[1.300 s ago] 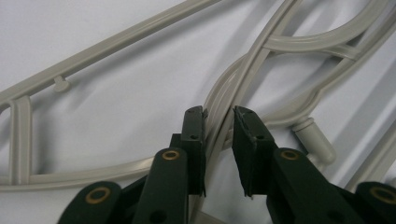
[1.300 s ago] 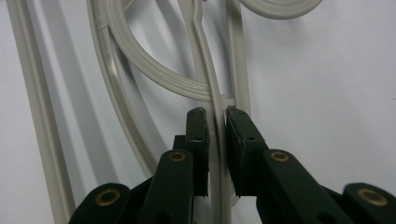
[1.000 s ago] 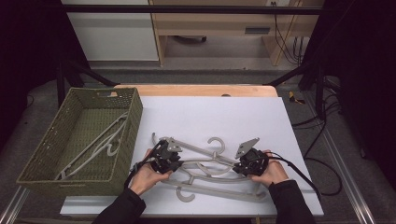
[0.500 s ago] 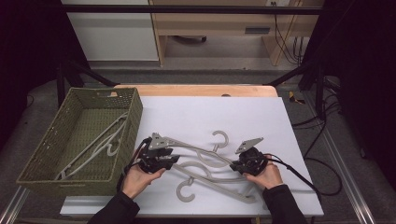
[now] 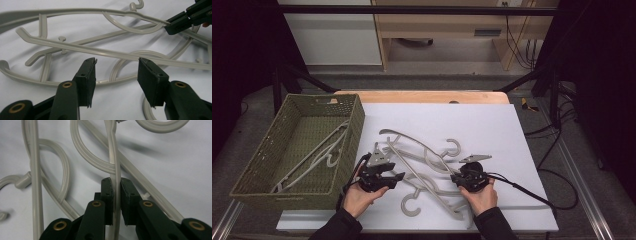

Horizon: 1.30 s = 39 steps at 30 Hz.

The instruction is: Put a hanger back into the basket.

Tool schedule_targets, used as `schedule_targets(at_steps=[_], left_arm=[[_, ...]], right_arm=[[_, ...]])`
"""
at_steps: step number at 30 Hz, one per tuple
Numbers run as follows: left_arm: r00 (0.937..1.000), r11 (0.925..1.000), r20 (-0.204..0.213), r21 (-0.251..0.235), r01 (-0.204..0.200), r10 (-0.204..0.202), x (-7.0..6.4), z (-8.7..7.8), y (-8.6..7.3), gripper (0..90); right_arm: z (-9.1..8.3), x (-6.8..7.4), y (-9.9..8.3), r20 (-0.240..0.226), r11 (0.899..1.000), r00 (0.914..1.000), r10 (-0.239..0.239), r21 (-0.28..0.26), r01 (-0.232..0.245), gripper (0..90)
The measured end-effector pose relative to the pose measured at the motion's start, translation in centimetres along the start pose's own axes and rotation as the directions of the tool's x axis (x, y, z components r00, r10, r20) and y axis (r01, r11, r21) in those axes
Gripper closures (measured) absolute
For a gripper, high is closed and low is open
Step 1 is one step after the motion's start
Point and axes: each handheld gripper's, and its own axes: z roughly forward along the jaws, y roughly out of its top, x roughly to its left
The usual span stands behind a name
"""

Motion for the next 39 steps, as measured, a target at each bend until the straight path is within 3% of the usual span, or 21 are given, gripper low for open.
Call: schedule_targets(at_steps=[3,4,7,9,12,15,20,22,24,29,33,39], left_arm=[[1.0,1.0,-0.003,-0.004,0.006,-0.006,-0.1,0.0,-0.1,47.9],[1.0,1.0,-0.001,-0.006,0.007,-0.007,-0.1,0.0,-0.1,47.7],[0.9998,0.9997,0.01,-0.014,0.019,-0.019,-0.3,-0.1,0.0,46.8],[0.9995,0.9994,0.021,-0.022,0.025,-0.025,-0.6,-0.2,0.2,46.0],[0.9989,0.999,0.038,-0.036,0.028,-0.026,-1.5,-0.2,0.7,44.4],[0.998,0.9986,0.06,-0.048,0.022,-0.019,-2.6,0.3,1.5,42.5],[0.9947,0.9989,0.101,-0.043,-0.018,0.022,-5.6,2.6,3.5,38.8],[0.9927,0.9989,0.115,-0.038,-0.03,0.034,-6.8,3.7,4.1,35.1],[0.9914,0.9985,0.124,-0.04,-0.036,0.041,-8.0,4.9,4.5,33.0],[0.9905,0.9994,0.136,-0.03,-0.017,0.021,-9.5,7.5,4.6,29.3],[0.9945,1.0,0.104,0.0,-0.008,0.008,-10.2,9.8,4.5,25.5],[0.9951,0.9992,0.093,0.018,0.034,-0.036,-10.6,11.7,4.2,21.6]], right_arm=[[0.5,0.2,-0.3,0.01,1.0,0.9999,0.005,-0.003,-0.005,80.8],[0.5,0.1,-0.3,0.014,0.999,0.9997,-0.02,-0.024,0.021,80.5],[-0.1,0.2,-0.3,-0.042,0.998,0.9986,-0.033,-0.058,0.031,69.9],[-0.9,0.1,-0.2,-0.049,0.996,0.998,-0.041,-0.08,0.037,65.3],[-2.2,-0.4,0.1,-0.022,0.988,0.9977,-0.064,-0.145,0.06,59.0],[-3.8,-1.7,0.4,-0.009,0.972,0.9978,-0.065,-0.228,0.061,51.2],[-5.5,-3.5,0.2,0.017,0.954,0.9983,-0.055,-0.295,0.058,39.7],[-6.1,-4.4,0.0,0.019,0.94,0.9987,-0.046,-0.339,0.05,34.1],[-6.4,-4.7,-0.1,0.021,0.932,0.9986,-0.048,-0.359,0.053,30.2],[-7.1,-5.1,-0.2,0.041,0.915,0.9968,-0.069,-0.396,0.08,18.5],[-7.6,-5.2,-0.2,0.036,0.902,0.997,-0.068,-0.426,0.077,14.0],[-8.1,-5.4,-0.2,0.062,0.904,0.9966,-0.054,-0.421,0.075,13.0]])
